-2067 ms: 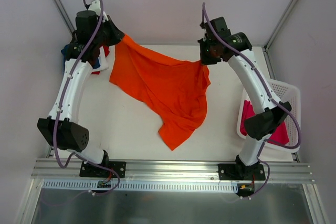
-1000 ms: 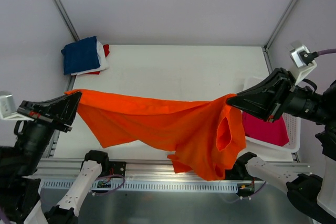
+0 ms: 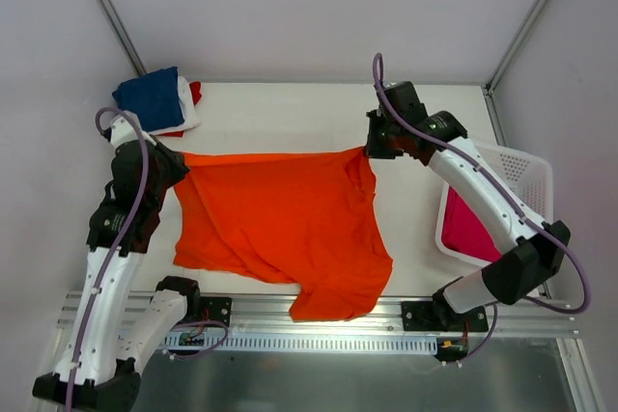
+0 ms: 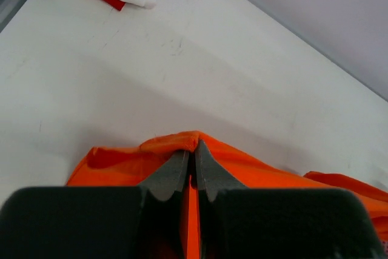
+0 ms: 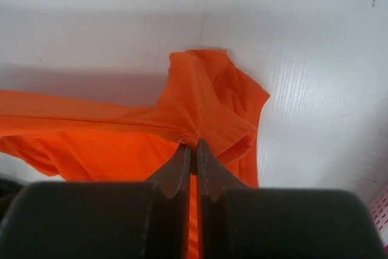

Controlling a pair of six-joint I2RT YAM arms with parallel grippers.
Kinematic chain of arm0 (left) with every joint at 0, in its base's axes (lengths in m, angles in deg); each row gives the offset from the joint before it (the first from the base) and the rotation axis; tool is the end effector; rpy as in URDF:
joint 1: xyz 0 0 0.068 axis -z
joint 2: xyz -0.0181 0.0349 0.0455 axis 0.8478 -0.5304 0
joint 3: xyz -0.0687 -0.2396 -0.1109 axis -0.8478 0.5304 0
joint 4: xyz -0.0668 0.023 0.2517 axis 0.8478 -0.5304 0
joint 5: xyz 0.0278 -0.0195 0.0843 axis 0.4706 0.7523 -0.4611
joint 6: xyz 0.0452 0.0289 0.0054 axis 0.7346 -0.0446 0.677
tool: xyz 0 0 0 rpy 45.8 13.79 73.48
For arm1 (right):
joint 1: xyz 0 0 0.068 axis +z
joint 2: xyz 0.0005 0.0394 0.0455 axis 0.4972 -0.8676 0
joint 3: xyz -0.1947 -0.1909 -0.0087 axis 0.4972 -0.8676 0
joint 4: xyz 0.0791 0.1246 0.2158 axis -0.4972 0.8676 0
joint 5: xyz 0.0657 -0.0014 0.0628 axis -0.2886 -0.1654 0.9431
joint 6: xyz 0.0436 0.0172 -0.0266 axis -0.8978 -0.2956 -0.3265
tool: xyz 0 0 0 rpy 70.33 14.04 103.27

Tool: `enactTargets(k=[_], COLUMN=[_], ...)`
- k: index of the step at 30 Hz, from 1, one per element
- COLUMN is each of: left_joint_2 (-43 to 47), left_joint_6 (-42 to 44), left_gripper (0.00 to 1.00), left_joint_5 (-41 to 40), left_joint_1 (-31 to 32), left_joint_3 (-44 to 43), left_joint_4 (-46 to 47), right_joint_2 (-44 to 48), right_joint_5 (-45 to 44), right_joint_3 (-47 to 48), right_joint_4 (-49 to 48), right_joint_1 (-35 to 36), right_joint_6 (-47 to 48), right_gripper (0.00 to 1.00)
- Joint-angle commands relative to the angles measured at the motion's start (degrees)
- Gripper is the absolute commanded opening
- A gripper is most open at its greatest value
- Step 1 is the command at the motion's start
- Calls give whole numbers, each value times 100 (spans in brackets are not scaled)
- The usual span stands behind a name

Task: Fold and stack the t-shirts
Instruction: Flatten the tshirt out

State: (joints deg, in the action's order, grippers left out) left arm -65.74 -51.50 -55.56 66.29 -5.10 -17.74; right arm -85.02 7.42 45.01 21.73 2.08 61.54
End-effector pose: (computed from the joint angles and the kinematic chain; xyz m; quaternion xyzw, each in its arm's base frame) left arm 0.1361 -0.0105 0.3940 -0.2381 0.7583 -0.1042 0.5979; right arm 0.2628 0.1610 0.3832 -0.1633 0.8996 0.1173 0.3876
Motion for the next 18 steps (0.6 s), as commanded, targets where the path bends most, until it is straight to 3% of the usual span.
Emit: enactTargets(k=[1, 9, 18], left_joint_2=[-478, -2357, -4240], left_joint_6=[-154, -312, -234], left_gripper=[0, 0, 0], left_joint_5=[-633, -1028, -722], left_joint_1=[21, 21, 21], left_joint_3=[204, 143, -953], left_joint_4=[1018, 1872, 2338], right_joint_2=[-273, -1896, -3410], right_joint_5=[-587, -1202, -1405], right_joint_3=[-29, 672, 1947], right_joint_4=[-463, -710, -692], right_joint_1=[-35, -131, -491], right_joint_6=[123, 448, 694], right_gripper=[0, 0, 0])
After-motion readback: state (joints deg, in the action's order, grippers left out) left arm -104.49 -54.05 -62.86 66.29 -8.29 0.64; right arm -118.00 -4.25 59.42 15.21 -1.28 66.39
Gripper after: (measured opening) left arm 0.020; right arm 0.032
